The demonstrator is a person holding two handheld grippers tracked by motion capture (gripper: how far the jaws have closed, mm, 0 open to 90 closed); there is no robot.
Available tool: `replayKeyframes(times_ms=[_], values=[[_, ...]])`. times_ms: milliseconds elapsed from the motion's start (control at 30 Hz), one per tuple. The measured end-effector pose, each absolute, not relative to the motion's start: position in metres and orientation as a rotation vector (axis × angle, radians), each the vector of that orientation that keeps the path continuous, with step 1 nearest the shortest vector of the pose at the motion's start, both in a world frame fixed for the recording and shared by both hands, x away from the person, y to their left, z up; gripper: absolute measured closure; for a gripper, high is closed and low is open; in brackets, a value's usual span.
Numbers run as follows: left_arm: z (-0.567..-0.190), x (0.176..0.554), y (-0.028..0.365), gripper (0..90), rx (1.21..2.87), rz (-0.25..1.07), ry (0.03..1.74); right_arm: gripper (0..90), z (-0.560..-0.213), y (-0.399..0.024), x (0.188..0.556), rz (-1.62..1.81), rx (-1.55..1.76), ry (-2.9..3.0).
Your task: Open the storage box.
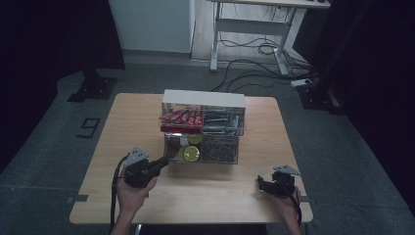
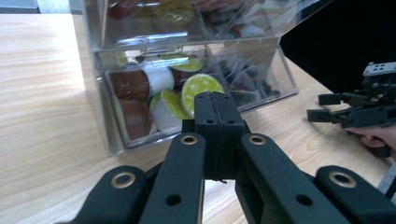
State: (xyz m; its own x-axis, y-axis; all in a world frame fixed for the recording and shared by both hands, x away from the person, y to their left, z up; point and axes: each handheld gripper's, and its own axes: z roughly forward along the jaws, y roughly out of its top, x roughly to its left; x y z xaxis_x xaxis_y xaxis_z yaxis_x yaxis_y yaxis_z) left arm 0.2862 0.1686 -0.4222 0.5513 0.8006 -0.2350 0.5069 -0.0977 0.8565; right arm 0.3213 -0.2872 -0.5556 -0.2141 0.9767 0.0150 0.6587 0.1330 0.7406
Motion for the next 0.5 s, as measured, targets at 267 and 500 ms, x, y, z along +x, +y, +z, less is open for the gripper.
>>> replayKeyframes(times_ms=[267, 500], values=[[-0.411, 0.291, 0.161, 90.0, 1.741, 0.338, 1.069, 14.1, -0.556, -0.287, 0.321, 0.871, 1.568, 1.936], [-0.403, 0.295, 0.158, 90.0, 1.736, 0.32, 1.049, 14.1, -0.556, -0.287, 0.321, 0.872, 1.568, 1.936]])
